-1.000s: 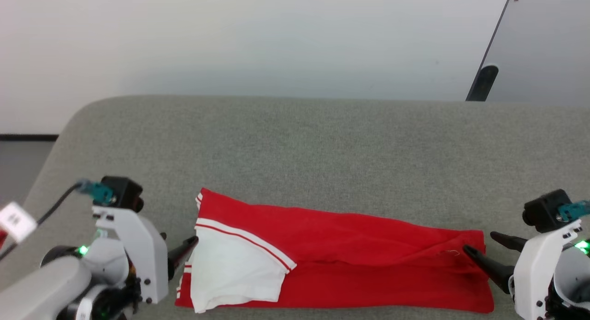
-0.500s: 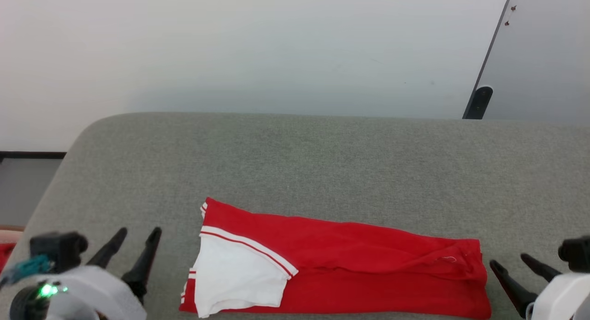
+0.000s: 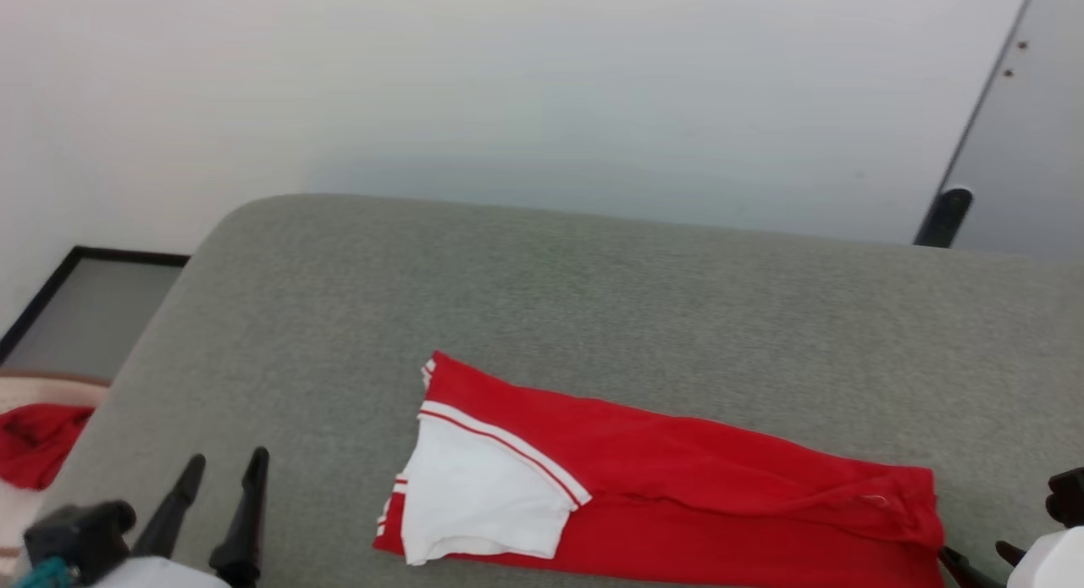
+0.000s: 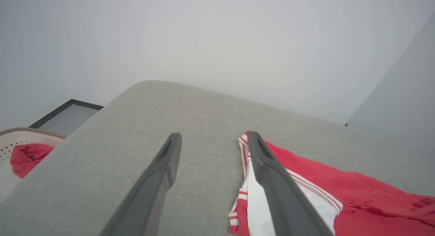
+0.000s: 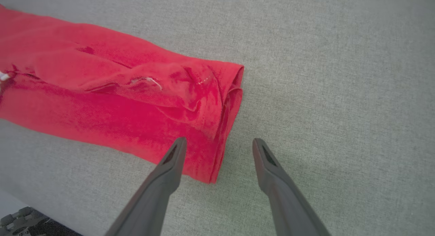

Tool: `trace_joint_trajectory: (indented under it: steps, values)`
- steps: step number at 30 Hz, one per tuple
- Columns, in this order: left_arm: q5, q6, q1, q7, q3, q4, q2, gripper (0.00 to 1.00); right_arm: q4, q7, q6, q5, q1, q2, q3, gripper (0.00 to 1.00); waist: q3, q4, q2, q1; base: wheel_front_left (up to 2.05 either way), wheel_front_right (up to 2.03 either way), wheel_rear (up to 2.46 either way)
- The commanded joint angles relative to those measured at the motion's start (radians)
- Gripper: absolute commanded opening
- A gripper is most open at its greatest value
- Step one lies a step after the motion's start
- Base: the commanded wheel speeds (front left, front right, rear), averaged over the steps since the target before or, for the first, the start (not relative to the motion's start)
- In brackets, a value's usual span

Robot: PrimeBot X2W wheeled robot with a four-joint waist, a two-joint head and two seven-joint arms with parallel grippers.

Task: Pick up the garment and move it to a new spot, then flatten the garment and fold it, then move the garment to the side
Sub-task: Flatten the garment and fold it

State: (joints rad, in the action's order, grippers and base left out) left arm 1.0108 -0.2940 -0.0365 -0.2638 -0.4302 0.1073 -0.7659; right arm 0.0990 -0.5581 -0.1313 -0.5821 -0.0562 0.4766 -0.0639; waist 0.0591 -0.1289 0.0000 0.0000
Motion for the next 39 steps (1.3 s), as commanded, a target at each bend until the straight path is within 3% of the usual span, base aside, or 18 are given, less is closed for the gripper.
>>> trace_joint_trajectory:
  steps: [1,7,13,22,27,28,29,39]
  values:
    - [-0.021,0.017,-0.019,0.0,0.015,-0.009,0.017,1.0,0.01,-0.018,0.001,-0.006,0.017,0.001,0.006,1.0,-0.002,-0.036,0.0,0.0,0.0,0.0,0.0]
    - [-0.098,0.084,-0.033,0.0,0.051,-0.049,0.089,1.0,0.082,-0.096,0.001,-0.007,0.054,0.013,0.013,1.0,-0.021,-0.105,0.0,0.0,0.0,0.0,0.0]
    - [-0.168,0.124,0.0,0.0,0.074,-0.086,0.159,1.0,0.148,-0.127,0.001,-0.002,0.086,0.018,0.019,1.0,-0.064,-0.161,0.0,0.0,0.0,0.0,0.0]
    - [-0.251,0.181,0.034,0.0,0.13,-0.142,0.27,1.0,0.281,-0.159,0.001,-0.013,0.152,-0.002,0.015,1.0,-0.132,-0.212,0.0,0.0,0.0,0.0,0.0]
    - [-0.273,0.217,0.051,0.0,0.153,-0.175,0.309,1.0,0.366,-0.239,0.001,-0.037,0.182,-0.031,-0.02,1.0,-0.153,-0.226,0.0,0.0,0.0,0.0,0.0]
    - [-0.273,0.225,0.053,0.0,0.158,-0.179,0.317,1.0,0.375,-0.257,0.001,-0.047,0.188,-0.035,-0.029,0.3,-0.157,-0.226,0.0,0.0,0.0,0.0,0.0]
    - [-0.275,0.23,0.056,0.0,0.163,-0.182,0.324,1.0,0.383,-0.274,0.001,-0.051,0.194,-0.035,-0.041,0.0,-0.16,-0.226,0.0,0.0,0.0,0.0,0.0]
    - [-0.294,0.26,0.064,0.0,0.195,-0.212,0.359,1.0,0.414,-0.256,0.005,-0.035,0.262,0.03,-0.015,0.0,-0.173,-0.215,0.0,0.0,0.0,0.0,0.0]
